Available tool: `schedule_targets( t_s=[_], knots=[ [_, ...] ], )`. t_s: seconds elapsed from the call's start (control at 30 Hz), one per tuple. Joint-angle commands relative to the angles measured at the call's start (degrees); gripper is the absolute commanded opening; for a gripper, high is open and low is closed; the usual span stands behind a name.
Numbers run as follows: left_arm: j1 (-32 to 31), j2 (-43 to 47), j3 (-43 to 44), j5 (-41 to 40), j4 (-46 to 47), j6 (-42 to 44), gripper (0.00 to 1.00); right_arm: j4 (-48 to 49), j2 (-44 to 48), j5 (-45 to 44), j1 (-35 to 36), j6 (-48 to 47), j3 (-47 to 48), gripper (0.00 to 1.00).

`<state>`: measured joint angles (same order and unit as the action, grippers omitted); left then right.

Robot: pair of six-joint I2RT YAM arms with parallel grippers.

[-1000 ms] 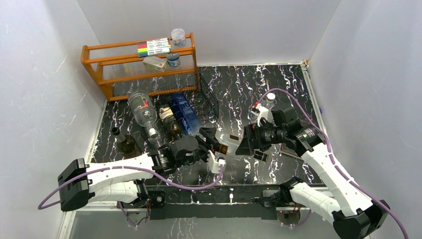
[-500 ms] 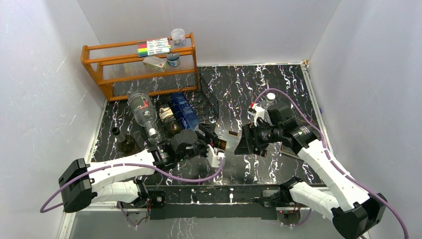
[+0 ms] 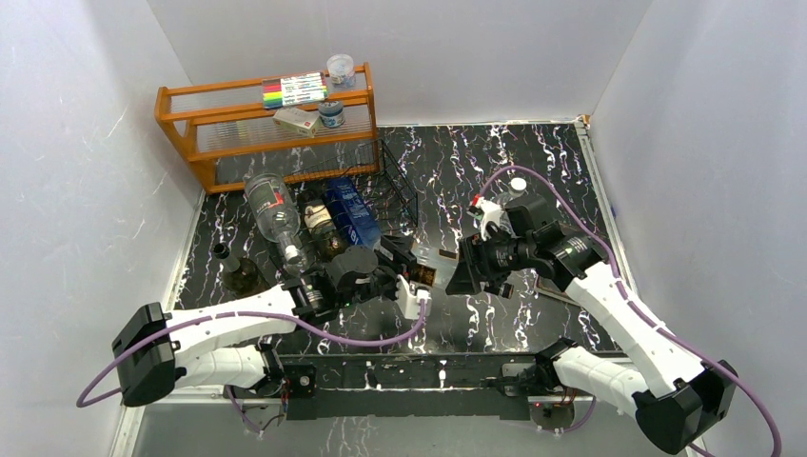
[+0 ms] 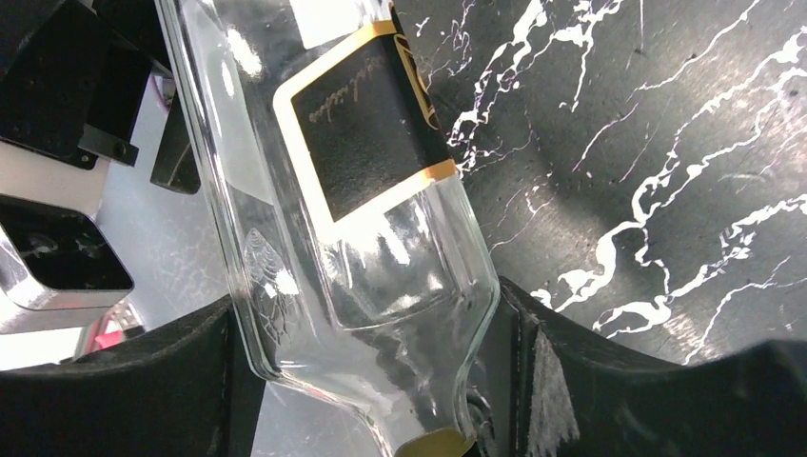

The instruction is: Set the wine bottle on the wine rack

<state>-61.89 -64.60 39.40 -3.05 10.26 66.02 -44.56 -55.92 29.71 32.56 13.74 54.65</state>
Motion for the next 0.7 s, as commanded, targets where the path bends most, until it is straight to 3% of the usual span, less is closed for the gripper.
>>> schedule_targets(
  t_s=[0.0,0.2,0.3,0.4,0.57,0.67],
  knots=[
    [0.4,1.2,5.6,-0.5,11.7,-2.8,0.09,4.3,0.0,2.2,0.5,-0.5,2.1,0.62],
    [2.6,0.4,6.5,-0.4,11.6,-6.9,0.10,5.8,1.6,-0.5,0.5,1.7,0.1,0.00],
    [3.0,0.1,7.2,-0.2,10.7,-9.5,0.18,6.5,2.3,-2.4,0.5,2.6,0.4,0.00],
    [3.4,-0.4,8.4,-0.3,7.2,-13.2,0.49,7.1,3.5,-4.8,0.4,3.1,1.2,0.00],
    [3.5,-1.4,6.7,-3.2,6.3,-13.4,0.60,7.5,4.9,-6.5,0.4,4.2,2.9,0.00],
    [3.6,-1.3,5.2,-3.3,6.5,-13.3,0.75,7.3,5.1,-6.5,0.4,4.9,3.7,0.00]
  ],
)
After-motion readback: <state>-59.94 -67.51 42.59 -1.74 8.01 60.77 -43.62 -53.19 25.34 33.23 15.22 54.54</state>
